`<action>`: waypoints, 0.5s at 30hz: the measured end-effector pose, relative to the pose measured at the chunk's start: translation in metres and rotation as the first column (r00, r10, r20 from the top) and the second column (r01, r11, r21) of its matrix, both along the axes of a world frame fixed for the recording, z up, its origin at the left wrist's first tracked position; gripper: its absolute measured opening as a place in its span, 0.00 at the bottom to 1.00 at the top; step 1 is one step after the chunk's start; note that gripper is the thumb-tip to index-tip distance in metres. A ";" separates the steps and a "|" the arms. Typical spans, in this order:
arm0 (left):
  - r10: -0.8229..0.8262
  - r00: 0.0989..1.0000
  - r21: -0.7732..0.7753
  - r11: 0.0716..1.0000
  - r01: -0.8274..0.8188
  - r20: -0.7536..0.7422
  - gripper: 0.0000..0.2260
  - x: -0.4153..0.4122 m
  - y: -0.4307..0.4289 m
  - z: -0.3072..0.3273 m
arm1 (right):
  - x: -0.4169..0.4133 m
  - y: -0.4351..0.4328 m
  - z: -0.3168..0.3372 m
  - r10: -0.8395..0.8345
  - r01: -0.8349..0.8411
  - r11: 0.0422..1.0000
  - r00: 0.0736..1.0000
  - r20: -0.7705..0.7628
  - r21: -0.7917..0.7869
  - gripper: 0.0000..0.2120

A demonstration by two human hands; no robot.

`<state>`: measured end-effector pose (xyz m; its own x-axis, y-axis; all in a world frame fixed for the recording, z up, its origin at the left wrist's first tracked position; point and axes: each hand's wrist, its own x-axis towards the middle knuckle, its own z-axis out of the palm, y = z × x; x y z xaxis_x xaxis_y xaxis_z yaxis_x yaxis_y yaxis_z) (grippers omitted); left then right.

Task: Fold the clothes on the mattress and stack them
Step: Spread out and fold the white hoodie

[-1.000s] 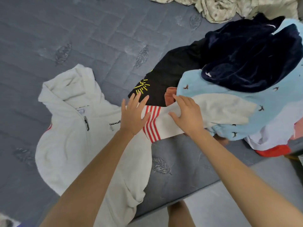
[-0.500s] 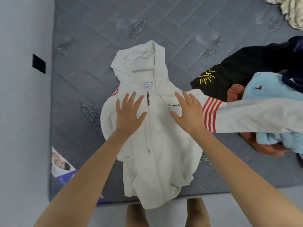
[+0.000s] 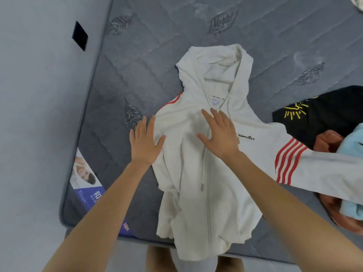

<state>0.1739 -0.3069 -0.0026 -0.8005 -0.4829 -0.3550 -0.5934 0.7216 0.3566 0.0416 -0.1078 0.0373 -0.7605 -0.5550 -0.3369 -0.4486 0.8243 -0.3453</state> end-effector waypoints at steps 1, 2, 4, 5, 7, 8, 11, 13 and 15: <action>0.040 0.999 0.032 0.999 -0.040 -0.001 0.30 0.001 -0.003 -0.005 | -0.002 -0.007 -0.006 0.013 -0.013 1.000 1.000 0.005 0.001 0.34; 0.075 0.997 0.062 0.995 -0.075 -0.004 0.29 0.002 -0.005 -0.010 | -0.003 -0.014 -0.012 0.028 -0.028 1.000 1.000 0.007 0.001 0.34; 0.134 0.991 0.128 0.983 -0.131 -0.013 0.28 0.003 -0.009 -0.020 | -0.006 -0.027 -0.023 0.063 -0.063 0.998 0.998 0.011 0.003 0.34; 0.164 0.986 0.168 0.973 -0.158 -0.018 0.27 0.004 -0.011 -0.026 | -0.008 -0.034 -0.029 0.078 -0.078 0.997 0.997 0.022 0.000 0.34; 0.241 0.970 0.262 0.939 -0.224 -0.032 0.25 0.005 -0.014 -0.038 | -0.011 -0.048 -0.041 0.103 -0.102 0.995 0.993 0.054 -0.009 0.34; 0.285 0.957 0.310 0.915 -0.257 -0.048 0.23 0.006 -0.015 -0.043 | -0.012 -0.054 -0.046 0.117 -0.116 0.993 0.991 0.066 -0.011 0.34; 0.423 0.902 0.401 0.844 -0.357 -0.087 0.18 0.008 -0.017 -0.057 | -0.015 -0.074 -0.059 0.174 -0.173 0.985 0.982 0.076 -0.016 0.34; 0.494 0.865 0.478 0.782 -0.399 -0.087 0.15 0.006 -0.017 -0.063 | -0.016 -0.087 -0.066 0.204 -0.201 0.979 0.976 0.079 -0.035 0.33; 0.538 0.837 0.550 0.730 -0.404 -0.100 0.13 0.002 -0.017 -0.065 | -0.017 -0.100 -0.072 0.226 -0.223 0.974 0.971 0.077 -0.044 0.31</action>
